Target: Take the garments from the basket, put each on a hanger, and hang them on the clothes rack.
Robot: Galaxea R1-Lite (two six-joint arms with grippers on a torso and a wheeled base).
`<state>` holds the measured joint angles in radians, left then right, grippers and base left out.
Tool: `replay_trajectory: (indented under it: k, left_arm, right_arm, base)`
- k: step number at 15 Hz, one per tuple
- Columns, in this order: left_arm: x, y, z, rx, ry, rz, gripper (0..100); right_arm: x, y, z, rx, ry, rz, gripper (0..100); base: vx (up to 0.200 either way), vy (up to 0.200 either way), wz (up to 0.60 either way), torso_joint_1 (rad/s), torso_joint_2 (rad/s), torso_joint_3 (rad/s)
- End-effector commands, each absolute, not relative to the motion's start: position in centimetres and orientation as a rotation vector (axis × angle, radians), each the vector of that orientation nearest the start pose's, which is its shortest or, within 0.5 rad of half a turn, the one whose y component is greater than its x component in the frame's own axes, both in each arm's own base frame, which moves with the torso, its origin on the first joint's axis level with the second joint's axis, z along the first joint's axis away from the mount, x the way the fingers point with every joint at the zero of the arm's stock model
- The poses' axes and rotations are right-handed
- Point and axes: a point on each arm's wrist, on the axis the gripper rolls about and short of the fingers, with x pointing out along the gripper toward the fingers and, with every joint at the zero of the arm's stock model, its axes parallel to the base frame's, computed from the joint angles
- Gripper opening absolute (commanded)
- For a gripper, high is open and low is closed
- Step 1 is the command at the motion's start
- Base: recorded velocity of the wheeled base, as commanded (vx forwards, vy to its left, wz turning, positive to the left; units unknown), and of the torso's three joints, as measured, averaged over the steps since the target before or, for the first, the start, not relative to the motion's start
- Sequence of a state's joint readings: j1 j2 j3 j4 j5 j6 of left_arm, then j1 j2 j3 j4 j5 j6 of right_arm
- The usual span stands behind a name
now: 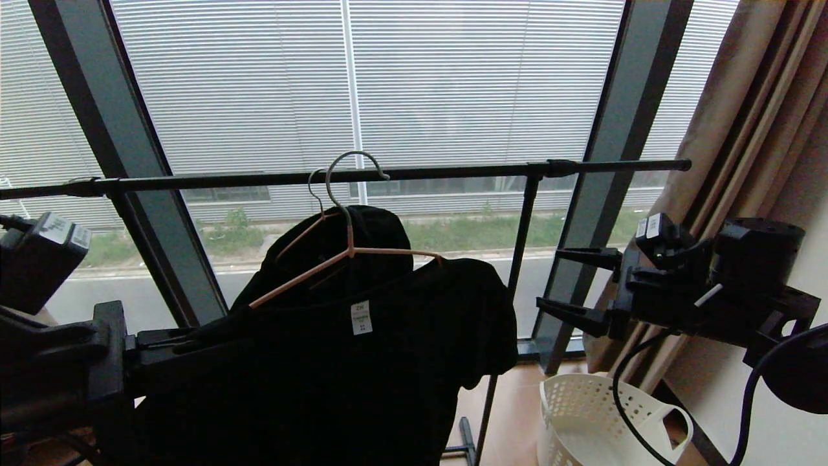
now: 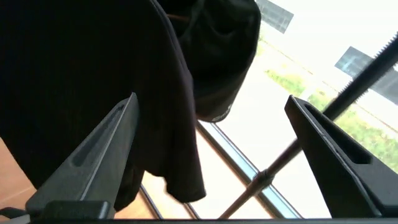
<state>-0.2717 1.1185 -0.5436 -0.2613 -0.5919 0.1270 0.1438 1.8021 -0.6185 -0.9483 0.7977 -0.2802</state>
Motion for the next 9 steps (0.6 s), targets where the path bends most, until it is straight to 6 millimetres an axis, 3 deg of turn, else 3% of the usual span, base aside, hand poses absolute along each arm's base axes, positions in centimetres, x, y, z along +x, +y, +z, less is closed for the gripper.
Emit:
replay_trajectory:
  k: [1,9]
  left_arm:
    - [14.38,-5.35,20.59,0.065,0.276,-0.878,0]
    - [15.04,-5.74,20.29,0.07,0.302,-0.856,0]
  right_arm:
    - [29.09,5.94,13.91,-0.184,0.088,0.964,100]
    - [29.1,5.98,13.91,-0.185,0.089,0.956,100]
  base:
    - [0.0,0.0,0.0,0.0,0.0,0.0]
    - [0.0,0.0,0.0,0.0,0.0,0.0]
